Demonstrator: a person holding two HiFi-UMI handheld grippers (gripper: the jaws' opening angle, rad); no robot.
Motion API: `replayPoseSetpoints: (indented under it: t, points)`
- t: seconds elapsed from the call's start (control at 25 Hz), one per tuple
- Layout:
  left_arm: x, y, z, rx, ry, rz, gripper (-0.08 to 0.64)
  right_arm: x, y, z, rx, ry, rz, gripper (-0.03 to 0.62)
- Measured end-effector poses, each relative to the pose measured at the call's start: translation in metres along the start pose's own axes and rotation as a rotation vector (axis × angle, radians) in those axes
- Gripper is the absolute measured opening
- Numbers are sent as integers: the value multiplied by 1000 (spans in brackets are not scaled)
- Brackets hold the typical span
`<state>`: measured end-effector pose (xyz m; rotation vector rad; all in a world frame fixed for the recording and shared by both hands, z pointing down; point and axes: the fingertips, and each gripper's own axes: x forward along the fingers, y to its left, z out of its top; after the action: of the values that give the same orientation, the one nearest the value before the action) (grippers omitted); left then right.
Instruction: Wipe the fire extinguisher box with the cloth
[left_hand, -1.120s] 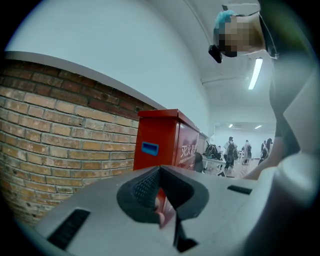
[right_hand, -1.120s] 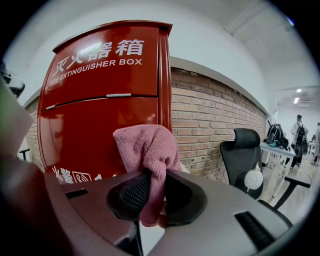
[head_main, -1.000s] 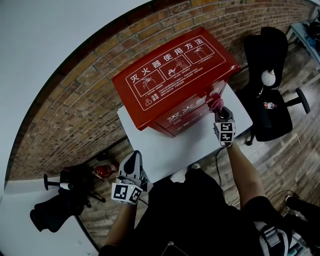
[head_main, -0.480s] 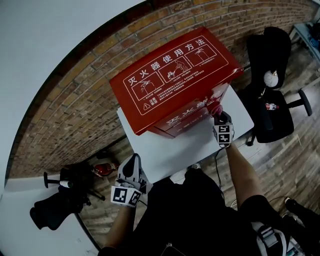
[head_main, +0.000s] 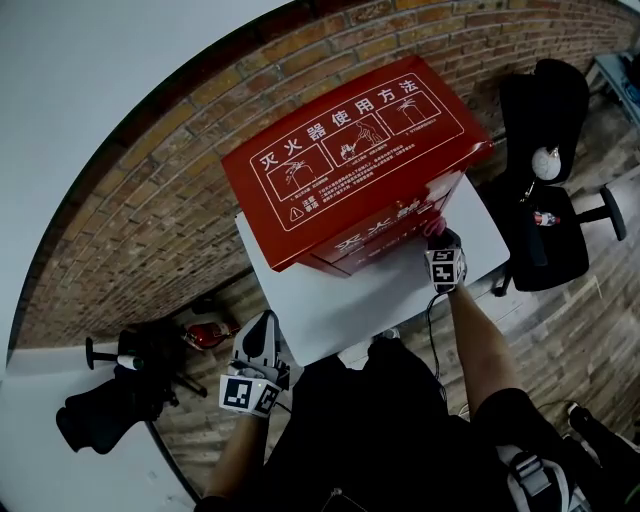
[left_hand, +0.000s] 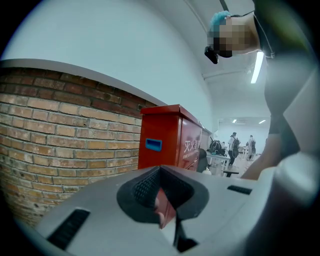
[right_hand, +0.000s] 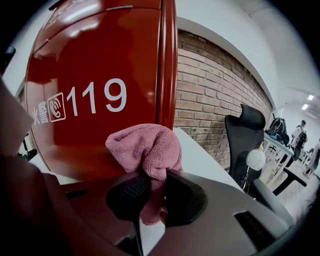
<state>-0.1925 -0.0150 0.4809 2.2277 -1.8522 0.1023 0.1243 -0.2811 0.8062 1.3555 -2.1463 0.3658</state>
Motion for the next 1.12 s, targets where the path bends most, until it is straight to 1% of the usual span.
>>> replayPoseSetpoints:
  t: [0.24, 0.52, 0.76, 1.12]
  points:
    - [-2, 0, -2, 5, 2, -1, 49, 5, 1, -10, 11, 48, 1, 71]
    - [-5, -1, -2, 1, -2, 0, 49, 4, 6, -11, 46, 46, 13, 71]
    - [-11, 1, -3, 2, 2, 3, 48, -2, 15, -5, 58, 31, 15, 69]
    - [-16, 4, -4, -4, -2, 1, 48, -6, 35, -8, 49, 26, 39, 70]
